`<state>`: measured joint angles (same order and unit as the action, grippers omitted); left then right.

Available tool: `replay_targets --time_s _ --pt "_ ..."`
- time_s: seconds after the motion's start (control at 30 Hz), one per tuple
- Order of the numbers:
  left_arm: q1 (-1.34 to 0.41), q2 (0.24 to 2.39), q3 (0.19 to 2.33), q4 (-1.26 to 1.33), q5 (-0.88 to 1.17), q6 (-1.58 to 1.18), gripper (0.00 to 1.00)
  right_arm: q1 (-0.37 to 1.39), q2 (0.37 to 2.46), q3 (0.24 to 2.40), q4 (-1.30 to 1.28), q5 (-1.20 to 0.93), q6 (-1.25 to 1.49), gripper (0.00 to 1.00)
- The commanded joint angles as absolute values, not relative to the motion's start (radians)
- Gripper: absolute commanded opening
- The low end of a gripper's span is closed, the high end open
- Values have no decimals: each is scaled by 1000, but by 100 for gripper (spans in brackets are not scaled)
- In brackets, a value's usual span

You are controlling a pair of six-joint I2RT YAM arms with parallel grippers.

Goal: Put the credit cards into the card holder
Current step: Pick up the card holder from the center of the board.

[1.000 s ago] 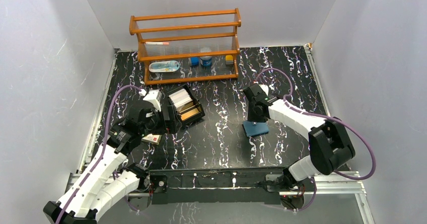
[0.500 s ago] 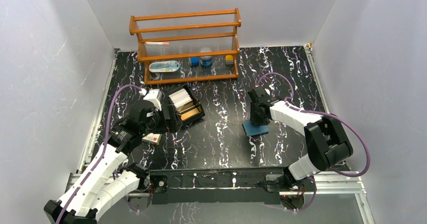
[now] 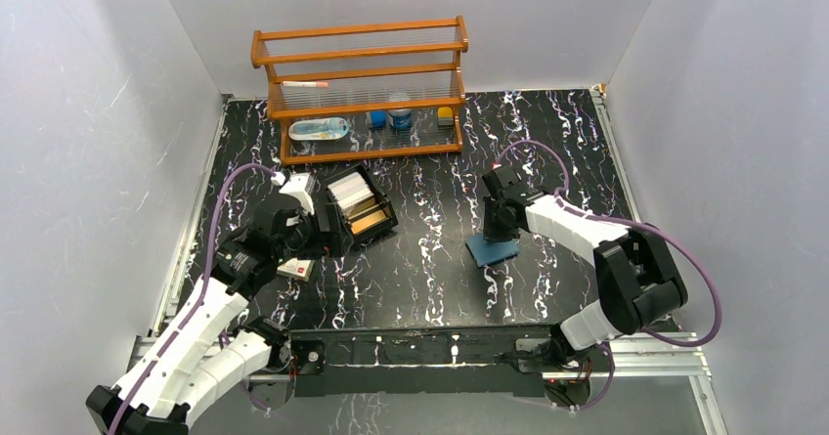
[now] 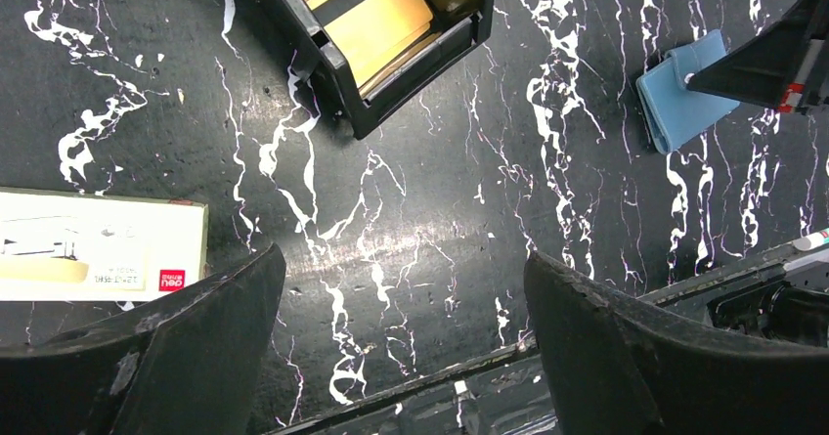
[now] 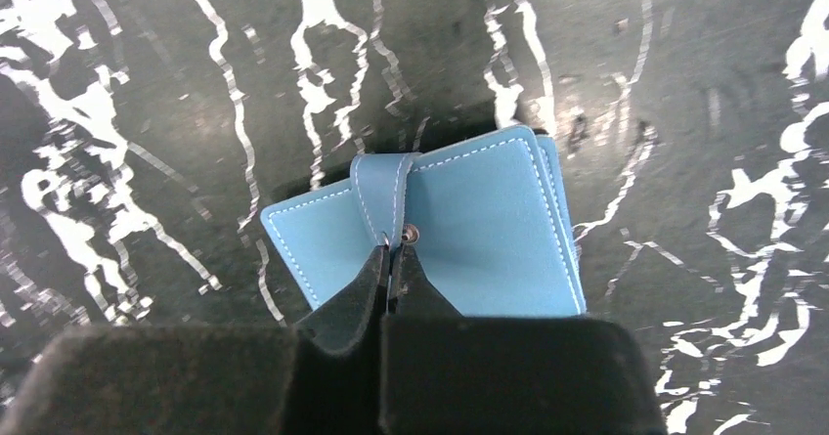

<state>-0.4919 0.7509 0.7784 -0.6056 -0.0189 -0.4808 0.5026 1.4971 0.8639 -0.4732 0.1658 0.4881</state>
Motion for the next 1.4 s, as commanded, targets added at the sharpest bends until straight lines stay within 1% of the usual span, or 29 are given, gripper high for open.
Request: replay_targets --time_s 0.0,0.23,0.3,0.43,0.53,0.7,0.83,1.0,1.1,1.2,1.23,1.3,1.37 --pt "-486 783 798 -613 11 -481 89 505 1400 836 -455 6 570 0" --pt "-486 839 861 -575 202 -530 82 504 1185 773 -367 -205 723 0" --pt "-486 844 853 -527 261 -545 79 505 1137 764 -340 -247 781 0" --pt "-486 834 807 -397 353 -562 71 505 1049 746 -269 -339 877 0" --pt "-486 835 796 -348 380 -565 69 505 1010 746 -244 -399 903 0" --pt "-486 852 772 -268 409 -501 65 506 991 758 -296 -426 867 0" --pt "-492 887 772 -224 434 -473 62 506 956 716 -255 -502 943 0" --pt "-501 887 749 -171 446 -506 62 515 812 576 -110 -518 1170 0" --pt "-517 856 682 -65 553 -448 62 517 744 487 -39 -525 1263 0" --pt "-562 795 601 81 615 -326 62 517 747 503 -86 -530 1236 0" --pt "-583 781 588 120 622 -273 63 517 752 508 -87 -544 1232 0" --pt "-604 778 585 161 623 -214 66 517 755 512 -57 -572 1245 0" --pt "-621 806 595 183 625 -182 67 517 750 517 -15 -596 1280 0"
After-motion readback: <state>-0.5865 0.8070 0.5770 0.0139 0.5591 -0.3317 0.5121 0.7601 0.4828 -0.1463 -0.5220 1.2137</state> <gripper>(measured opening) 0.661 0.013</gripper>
